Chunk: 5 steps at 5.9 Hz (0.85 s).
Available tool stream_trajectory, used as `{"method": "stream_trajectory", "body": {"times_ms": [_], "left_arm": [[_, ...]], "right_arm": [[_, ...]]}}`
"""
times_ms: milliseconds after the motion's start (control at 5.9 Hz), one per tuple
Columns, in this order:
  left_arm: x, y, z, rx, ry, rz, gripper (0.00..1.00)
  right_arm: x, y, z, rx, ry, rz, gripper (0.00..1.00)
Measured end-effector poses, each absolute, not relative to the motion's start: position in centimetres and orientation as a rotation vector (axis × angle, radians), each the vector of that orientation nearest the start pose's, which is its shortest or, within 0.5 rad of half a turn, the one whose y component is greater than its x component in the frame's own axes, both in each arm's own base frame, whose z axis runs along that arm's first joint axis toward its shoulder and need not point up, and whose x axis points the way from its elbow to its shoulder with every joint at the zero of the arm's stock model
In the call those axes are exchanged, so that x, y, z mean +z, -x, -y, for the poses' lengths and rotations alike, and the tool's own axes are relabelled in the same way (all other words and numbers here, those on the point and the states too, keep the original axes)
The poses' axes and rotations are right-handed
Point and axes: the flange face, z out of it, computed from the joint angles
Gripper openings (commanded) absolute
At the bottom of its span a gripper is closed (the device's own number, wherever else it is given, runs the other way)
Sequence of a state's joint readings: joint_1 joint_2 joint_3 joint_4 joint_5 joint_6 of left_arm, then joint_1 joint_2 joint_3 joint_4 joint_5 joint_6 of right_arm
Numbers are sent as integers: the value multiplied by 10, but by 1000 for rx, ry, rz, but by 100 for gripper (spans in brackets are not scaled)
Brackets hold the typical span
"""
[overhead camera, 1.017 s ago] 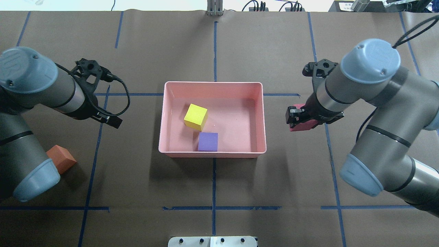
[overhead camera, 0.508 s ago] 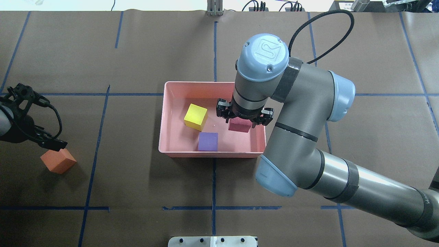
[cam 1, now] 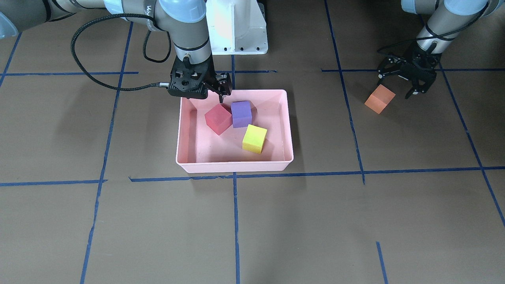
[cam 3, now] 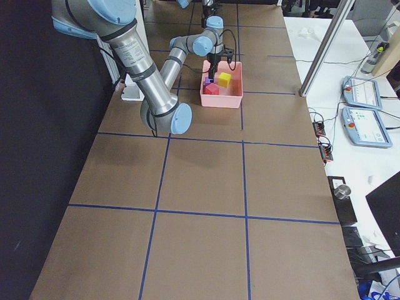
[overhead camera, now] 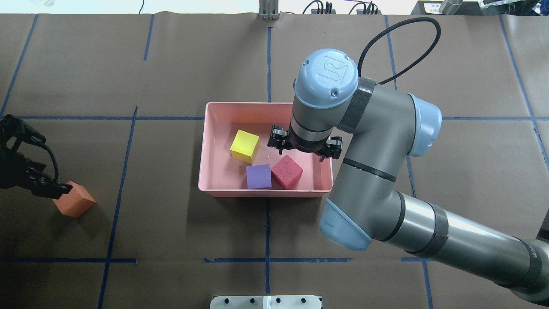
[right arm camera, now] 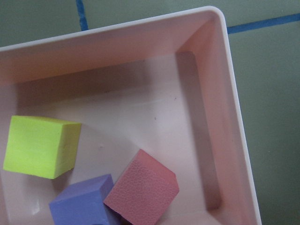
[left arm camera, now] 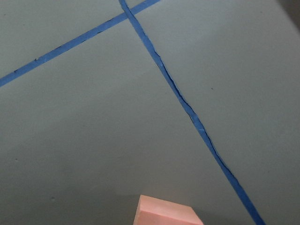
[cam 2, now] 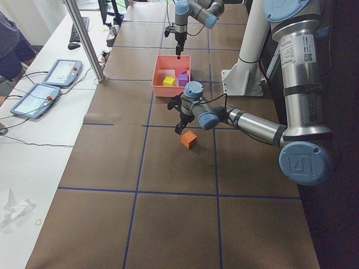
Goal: Place blocks into pink bin with both arms
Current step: 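Carry the magenta cube into the bin while the left gripper reaches the orange cube, then grasp the orange cube with the left gripper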
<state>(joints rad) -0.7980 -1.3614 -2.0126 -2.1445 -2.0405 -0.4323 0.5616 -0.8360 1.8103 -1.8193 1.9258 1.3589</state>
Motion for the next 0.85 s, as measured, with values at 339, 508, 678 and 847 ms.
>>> {"method": "stream_trajectory", "body": {"times_ms": [339,508,678,847], "left_arm": [[492,-241,366,535,-397,-809,100],[503,-248,366,544,-377,-802,100],[514,-255,365,554,-355,-796,100],[520,-261,366,557,-342,-797,100]], "right_arm": [[162,487,423,203,42,793,100],[165,484,422,203,43,791,100],[169,483,421,203,45,789,100],[172,482,421,204,47,785,100]]}}
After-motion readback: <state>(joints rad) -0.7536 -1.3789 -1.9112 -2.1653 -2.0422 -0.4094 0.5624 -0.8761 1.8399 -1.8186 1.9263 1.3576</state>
